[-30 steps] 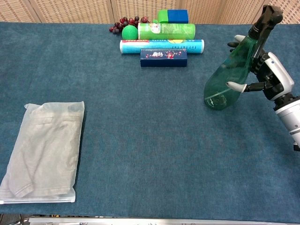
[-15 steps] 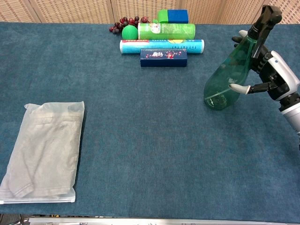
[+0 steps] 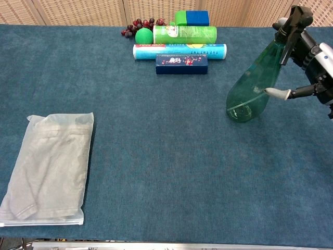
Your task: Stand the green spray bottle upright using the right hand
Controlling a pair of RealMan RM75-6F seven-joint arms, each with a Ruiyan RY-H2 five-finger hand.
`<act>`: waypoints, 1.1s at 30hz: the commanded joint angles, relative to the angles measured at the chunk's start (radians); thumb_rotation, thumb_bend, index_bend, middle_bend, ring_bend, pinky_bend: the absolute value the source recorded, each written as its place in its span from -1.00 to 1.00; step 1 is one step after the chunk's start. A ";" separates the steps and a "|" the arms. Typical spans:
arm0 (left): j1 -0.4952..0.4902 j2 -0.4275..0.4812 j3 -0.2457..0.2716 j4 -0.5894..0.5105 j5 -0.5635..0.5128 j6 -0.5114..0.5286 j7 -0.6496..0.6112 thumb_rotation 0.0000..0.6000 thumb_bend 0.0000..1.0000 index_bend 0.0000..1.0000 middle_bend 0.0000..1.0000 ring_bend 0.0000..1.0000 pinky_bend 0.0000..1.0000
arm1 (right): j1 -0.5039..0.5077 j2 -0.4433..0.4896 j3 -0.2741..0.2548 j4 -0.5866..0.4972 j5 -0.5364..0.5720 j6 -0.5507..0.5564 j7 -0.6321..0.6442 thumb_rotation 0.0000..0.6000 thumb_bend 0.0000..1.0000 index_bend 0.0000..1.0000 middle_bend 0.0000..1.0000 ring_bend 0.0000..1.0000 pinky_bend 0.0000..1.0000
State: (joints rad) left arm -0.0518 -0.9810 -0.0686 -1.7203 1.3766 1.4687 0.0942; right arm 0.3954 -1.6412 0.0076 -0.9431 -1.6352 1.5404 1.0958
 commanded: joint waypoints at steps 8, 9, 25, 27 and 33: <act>-0.016 0.080 0.004 0.018 0.008 -0.051 -0.081 1.00 -0.90 -0.24 -0.57 -0.81 -0.70 | -0.052 0.236 -0.002 -0.284 0.086 -0.100 -0.323 1.00 -1.00 -1.00 -0.92 -1.00 -0.68; -0.017 0.080 0.004 0.019 0.008 -0.051 -0.080 1.00 -0.90 -0.24 -0.57 -0.81 -0.70 | -0.056 0.261 -0.004 -0.316 0.095 -0.115 -0.358 1.00 -1.00 -1.00 -0.92 -1.00 -0.69; -0.024 0.071 0.018 0.035 0.036 -0.056 -0.093 1.00 -0.90 -0.24 -0.57 -0.81 -0.70 | -0.129 0.619 -0.047 -0.859 0.273 -0.204 -1.140 1.00 -1.00 -0.97 -0.83 -1.00 -0.73; -0.025 0.069 0.020 0.039 0.044 -0.056 -0.100 1.00 -0.90 -0.24 -0.57 -0.81 -0.70 | -0.150 0.620 -0.049 -0.889 0.277 -0.169 -1.237 1.00 -1.00 -0.94 -0.83 -1.00 -0.73; -0.032 0.073 0.031 0.047 0.062 -0.074 -0.136 1.00 -0.90 -0.23 -0.57 -0.81 -0.70 | -0.215 0.586 -0.048 -0.929 0.297 -0.059 -1.467 1.00 -1.00 -0.86 -0.77 -1.00 -0.73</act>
State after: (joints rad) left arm -0.0818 -0.9091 -0.0400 -1.6748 1.4357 1.3983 -0.0374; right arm 0.2277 -1.0482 -0.0375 -1.8286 -1.3618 1.4151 -0.2680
